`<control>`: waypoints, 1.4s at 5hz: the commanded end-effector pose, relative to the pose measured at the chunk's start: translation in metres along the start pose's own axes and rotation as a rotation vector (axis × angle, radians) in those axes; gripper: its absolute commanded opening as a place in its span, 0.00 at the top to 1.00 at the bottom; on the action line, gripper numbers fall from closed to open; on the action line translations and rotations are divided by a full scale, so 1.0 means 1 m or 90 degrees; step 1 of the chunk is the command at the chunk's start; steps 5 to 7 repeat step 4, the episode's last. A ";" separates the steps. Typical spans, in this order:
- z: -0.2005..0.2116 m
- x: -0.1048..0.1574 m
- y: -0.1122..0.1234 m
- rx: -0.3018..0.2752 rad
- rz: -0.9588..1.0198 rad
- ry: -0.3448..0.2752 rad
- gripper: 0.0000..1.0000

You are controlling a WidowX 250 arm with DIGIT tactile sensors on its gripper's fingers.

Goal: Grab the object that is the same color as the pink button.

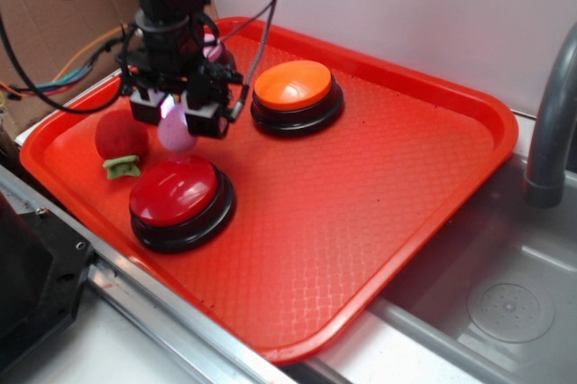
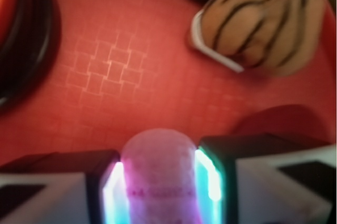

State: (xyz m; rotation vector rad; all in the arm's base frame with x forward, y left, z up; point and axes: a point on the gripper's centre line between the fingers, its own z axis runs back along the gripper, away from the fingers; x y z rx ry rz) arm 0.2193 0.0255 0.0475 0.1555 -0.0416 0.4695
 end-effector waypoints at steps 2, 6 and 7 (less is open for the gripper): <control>0.126 0.003 -0.032 -0.130 -0.131 -0.062 1.00; 0.135 -0.002 -0.037 -0.129 -0.156 -0.070 1.00; 0.135 -0.002 -0.037 -0.129 -0.156 -0.070 1.00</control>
